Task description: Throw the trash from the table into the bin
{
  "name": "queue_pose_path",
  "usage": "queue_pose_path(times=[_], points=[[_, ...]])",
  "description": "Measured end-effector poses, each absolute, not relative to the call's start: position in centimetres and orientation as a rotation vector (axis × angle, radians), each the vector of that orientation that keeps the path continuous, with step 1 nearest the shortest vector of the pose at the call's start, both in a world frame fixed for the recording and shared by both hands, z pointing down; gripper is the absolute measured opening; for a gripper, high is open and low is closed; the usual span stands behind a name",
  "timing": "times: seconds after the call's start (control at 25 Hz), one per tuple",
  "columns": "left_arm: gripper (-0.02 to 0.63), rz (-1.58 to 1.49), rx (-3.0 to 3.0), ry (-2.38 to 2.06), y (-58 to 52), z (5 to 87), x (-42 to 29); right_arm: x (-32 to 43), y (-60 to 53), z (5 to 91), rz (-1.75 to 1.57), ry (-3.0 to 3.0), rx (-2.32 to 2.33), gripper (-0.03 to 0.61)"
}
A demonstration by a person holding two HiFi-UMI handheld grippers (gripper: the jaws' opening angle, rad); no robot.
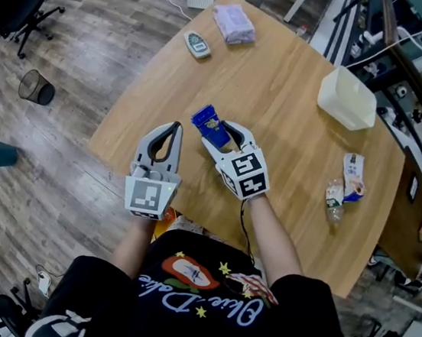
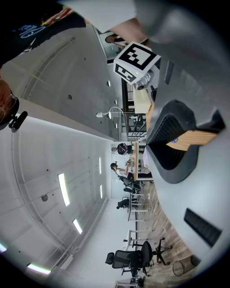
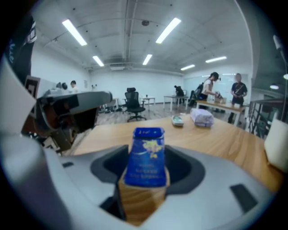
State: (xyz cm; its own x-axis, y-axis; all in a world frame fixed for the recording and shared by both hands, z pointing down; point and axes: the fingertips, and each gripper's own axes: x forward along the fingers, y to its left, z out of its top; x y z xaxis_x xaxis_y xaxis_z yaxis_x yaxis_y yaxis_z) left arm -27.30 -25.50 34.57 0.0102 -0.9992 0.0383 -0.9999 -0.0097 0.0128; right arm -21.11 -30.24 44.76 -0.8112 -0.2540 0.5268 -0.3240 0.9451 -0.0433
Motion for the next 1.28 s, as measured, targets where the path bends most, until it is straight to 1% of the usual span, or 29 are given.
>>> queue_pose_path(times=[0.44, 0.76, 1.0, 1.28], points=[[0.011, 0.056, 2.250, -2.180, -23.9, 33.5, -23.4, -17.3, -28.4, 38.9, 0.183, -2.753, 0.518, 0.262], [0.011, 0.117, 2.314, -2.197, -21.7, 31.9, -18.8, -13.6, -25.0, 34.9, 0.184, -2.865, 0.490, 0.262], [0.011, 0.143, 2.344, -2.198, -18.6, 31.2, -14.9, -10.4, -21.9, 33.0, 0.162, -2.917, 0.484, 0.262], [0.011, 0.145, 2.299, -2.247, -14.1, 30.6, -12.1, -7.4, -17.9, 31.6, 0.152, -2.973, 0.454, 0.262]])
